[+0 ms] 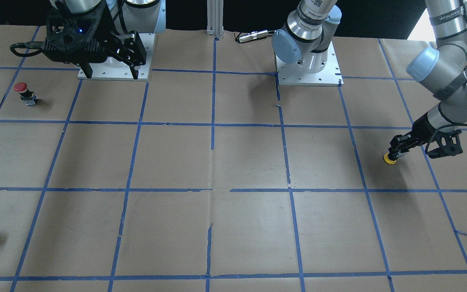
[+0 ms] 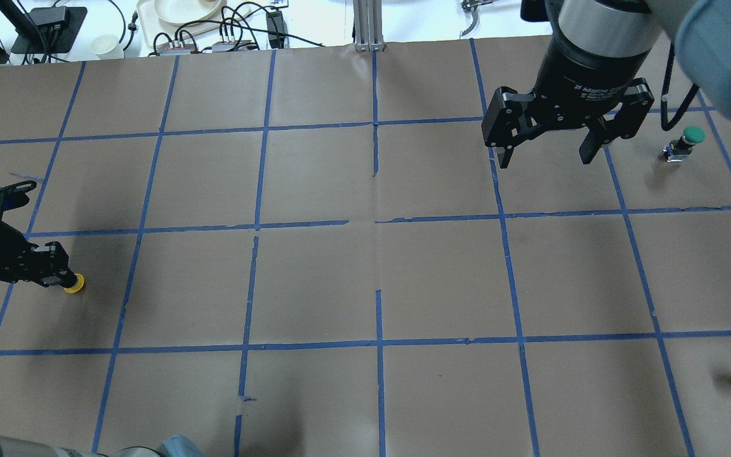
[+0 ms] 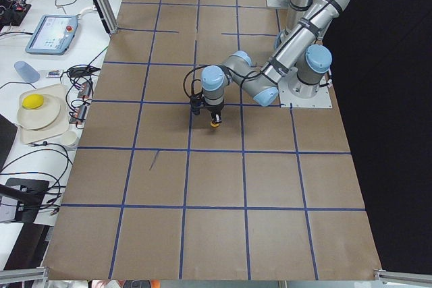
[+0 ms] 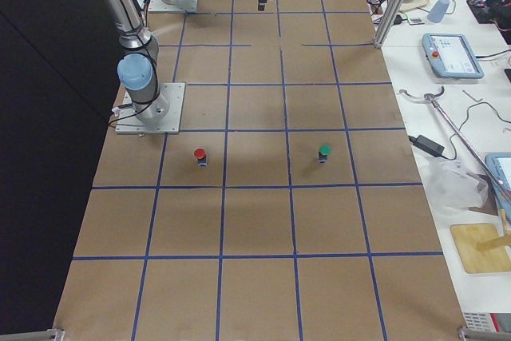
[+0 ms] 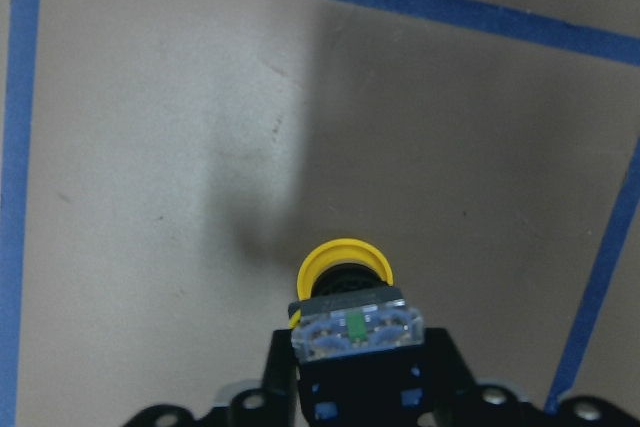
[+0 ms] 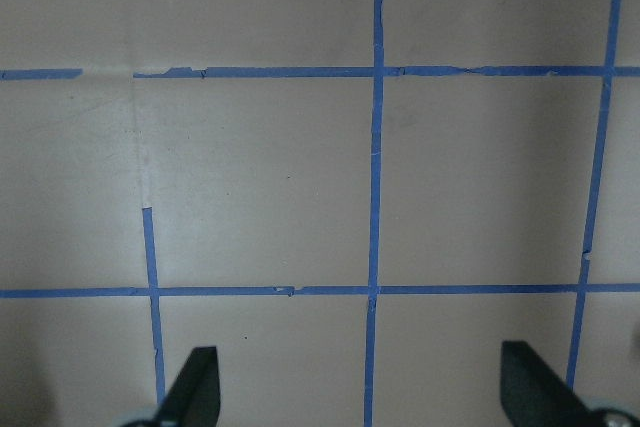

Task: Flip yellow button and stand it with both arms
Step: 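Close the left gripper on the yellow button's metal base, then lift the button with the left gripper toward the table center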

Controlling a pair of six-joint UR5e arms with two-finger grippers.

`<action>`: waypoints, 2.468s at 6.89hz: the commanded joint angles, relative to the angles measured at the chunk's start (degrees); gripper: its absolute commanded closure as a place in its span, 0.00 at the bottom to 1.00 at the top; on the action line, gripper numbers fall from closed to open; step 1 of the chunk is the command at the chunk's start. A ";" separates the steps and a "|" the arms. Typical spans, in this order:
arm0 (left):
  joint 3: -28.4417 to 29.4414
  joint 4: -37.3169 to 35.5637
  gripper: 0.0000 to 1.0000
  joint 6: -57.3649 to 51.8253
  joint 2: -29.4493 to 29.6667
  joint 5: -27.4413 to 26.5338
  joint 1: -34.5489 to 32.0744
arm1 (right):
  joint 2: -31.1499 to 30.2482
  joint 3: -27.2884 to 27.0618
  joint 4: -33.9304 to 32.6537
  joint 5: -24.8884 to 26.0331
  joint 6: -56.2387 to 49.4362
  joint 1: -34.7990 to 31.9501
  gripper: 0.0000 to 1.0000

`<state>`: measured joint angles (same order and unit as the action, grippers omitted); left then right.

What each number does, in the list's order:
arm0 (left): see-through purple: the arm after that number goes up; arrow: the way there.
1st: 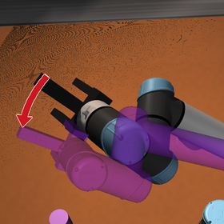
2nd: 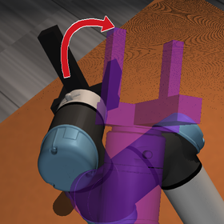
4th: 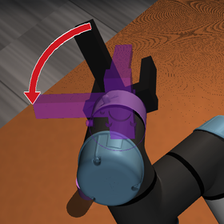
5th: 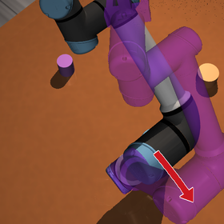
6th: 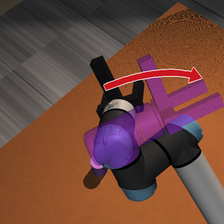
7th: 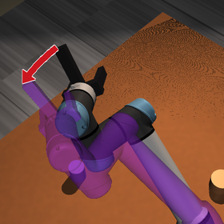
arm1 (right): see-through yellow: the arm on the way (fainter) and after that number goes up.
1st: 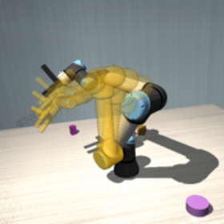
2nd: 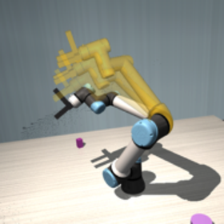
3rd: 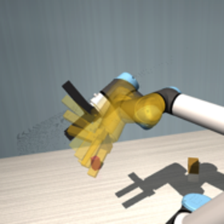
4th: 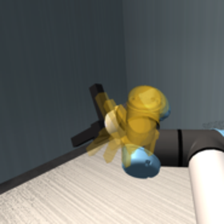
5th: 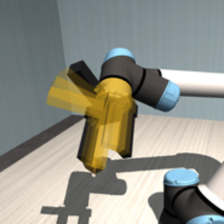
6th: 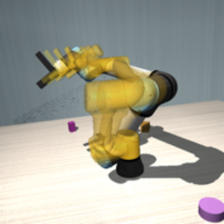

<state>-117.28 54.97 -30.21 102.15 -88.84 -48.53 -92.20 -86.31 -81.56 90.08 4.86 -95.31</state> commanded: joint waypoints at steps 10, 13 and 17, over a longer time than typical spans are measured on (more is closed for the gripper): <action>6.01 48.04 0.79 -1.43 -14.52 51.85 -26.05 | 0.09 0.00 -0.08 0.01 0.58 0.91 0.01; 5.74 47.78 0.79 -0.99 -16.98 66.83 -32.86 | -0.52 -0.09 4.80 -12.53 -0.02 10.46 0.02; 5.30 47.42 0.86 -0.56 -18.47 76.25 -38.66 | -0.62 -5.15 29.38 -42.36 -15.69 30.15 0.01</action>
<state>-111.92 102.46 -30.85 84.32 -14.99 -86.13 -92.71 -88.38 -59.93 57.23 -4.15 -69.87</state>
